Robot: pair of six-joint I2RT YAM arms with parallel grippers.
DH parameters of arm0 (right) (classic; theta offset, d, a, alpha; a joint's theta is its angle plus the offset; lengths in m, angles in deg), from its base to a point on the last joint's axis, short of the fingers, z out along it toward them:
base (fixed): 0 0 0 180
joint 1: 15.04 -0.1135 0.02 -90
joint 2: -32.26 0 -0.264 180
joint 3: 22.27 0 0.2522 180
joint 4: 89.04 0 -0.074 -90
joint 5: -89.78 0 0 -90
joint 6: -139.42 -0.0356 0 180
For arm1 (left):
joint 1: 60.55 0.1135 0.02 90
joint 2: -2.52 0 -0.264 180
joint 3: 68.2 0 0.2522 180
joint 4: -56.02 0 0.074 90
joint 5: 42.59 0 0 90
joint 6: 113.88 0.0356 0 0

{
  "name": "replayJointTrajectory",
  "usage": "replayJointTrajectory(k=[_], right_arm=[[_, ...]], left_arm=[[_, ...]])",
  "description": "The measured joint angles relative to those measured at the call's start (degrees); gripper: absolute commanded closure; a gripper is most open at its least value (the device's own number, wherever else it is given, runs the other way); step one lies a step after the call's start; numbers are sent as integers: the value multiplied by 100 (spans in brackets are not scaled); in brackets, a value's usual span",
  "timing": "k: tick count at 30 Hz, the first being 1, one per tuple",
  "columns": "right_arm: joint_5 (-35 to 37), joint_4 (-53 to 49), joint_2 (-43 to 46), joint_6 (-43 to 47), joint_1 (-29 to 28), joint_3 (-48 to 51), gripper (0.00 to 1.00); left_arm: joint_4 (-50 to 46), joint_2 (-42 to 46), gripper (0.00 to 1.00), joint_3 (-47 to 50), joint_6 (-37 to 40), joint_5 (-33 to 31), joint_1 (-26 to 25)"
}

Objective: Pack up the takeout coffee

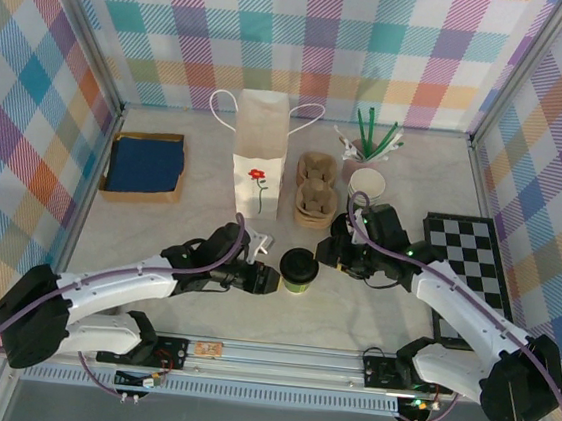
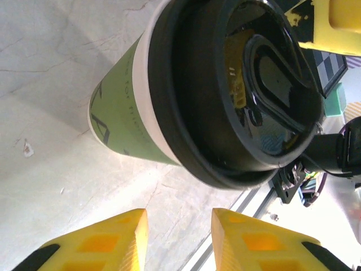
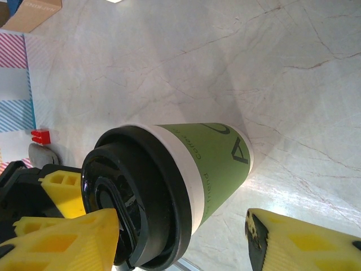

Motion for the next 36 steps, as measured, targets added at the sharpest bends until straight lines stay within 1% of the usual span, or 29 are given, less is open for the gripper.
replayJointTrajectory(k=[2,5,7,10,13,16,19,23,36], right_arm=[[0,-28,13,31,2,0,39],[2,-114,33,68,42,-2,39],[2,-179,57,109,70,-7,38],[-4,-262,61,201,90,-35,34],[-33,-258,57,225,94,-48,33],[-122,-256,-2,256,94,-70,32],[-229,-203,-155,289,94,-111,32],[-315,-101,-295,323,94,-120,32],[-398,131,-588,345,94,-151,33]], left_arm=[[-205,168,61,-35,57,-13,9],[-518,459,56,-96,107,-2,74],[-734,697,49,-122,138,37,188],[-1029,964,40,-247,192,74,398],[-1163,911,36,-588,234,72,522],[-988,549,35,-846,234,144,529],[-743,11,35,-918,214,275,529],[-643,-428,36,-922,219,356,529],[-337,-535,37,-925,216,378,529]])
